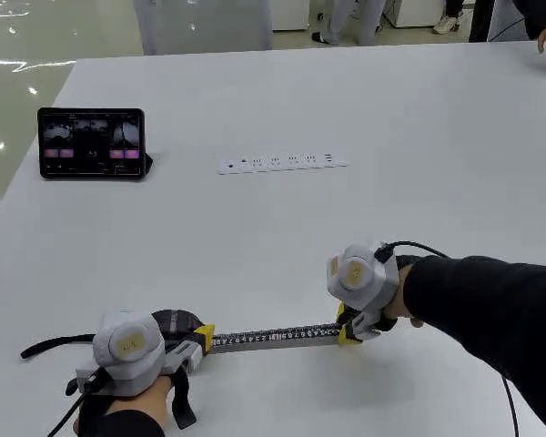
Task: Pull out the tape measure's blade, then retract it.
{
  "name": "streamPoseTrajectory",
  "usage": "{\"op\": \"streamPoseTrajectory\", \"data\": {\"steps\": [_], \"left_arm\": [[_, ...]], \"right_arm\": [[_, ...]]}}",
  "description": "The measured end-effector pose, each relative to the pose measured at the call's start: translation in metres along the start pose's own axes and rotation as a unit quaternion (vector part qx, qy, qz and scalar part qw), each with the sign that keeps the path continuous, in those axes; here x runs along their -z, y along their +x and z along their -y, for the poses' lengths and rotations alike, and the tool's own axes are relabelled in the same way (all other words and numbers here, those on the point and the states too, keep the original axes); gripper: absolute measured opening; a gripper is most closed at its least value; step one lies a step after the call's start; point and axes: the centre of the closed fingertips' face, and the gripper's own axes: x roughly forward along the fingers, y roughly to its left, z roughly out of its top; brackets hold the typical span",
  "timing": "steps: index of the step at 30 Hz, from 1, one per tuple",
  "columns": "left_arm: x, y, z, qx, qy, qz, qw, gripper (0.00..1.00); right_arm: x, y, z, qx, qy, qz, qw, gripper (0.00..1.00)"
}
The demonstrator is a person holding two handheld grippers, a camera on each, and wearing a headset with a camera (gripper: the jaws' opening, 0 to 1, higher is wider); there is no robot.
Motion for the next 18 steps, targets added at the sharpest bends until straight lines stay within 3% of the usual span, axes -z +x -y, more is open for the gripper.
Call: {"op": "streamPoseTrajectory", "data": {"steps": [18], "left_arm": [[-0.0004,0.0006,0.0002,0.002,0.005,0.003,1.0000,0.61]], "right_arm": [[-0.0067,0.0023,-0.0005,-0.004,0.003,0.003,1.0000,0.11]]}}
